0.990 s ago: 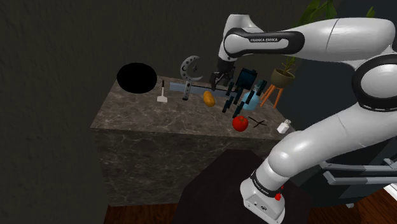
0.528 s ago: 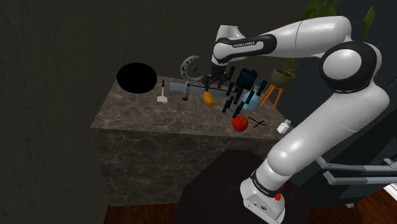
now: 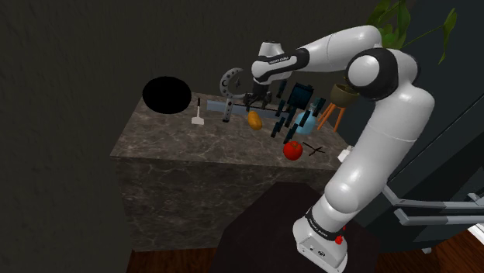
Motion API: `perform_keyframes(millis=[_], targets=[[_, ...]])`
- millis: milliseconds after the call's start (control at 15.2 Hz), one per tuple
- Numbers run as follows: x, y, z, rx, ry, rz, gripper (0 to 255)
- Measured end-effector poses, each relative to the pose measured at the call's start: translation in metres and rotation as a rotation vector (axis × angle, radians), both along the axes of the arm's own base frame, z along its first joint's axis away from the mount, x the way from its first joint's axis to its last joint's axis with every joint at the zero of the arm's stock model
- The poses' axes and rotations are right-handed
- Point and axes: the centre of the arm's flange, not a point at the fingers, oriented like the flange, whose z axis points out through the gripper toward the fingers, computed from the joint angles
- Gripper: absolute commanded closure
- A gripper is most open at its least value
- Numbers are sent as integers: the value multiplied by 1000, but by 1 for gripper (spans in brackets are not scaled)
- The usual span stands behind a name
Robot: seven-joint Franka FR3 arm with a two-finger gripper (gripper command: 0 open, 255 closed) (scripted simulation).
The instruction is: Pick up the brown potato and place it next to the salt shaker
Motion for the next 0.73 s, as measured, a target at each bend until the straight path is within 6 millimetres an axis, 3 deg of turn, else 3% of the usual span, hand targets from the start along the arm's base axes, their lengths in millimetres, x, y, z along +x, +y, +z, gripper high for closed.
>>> perform_keyframes(millis=[264, 726], targets=[[18, -20, -23, -1, -5, -45, 0], [17, -26, -56, -1, -6, -49, 0]])
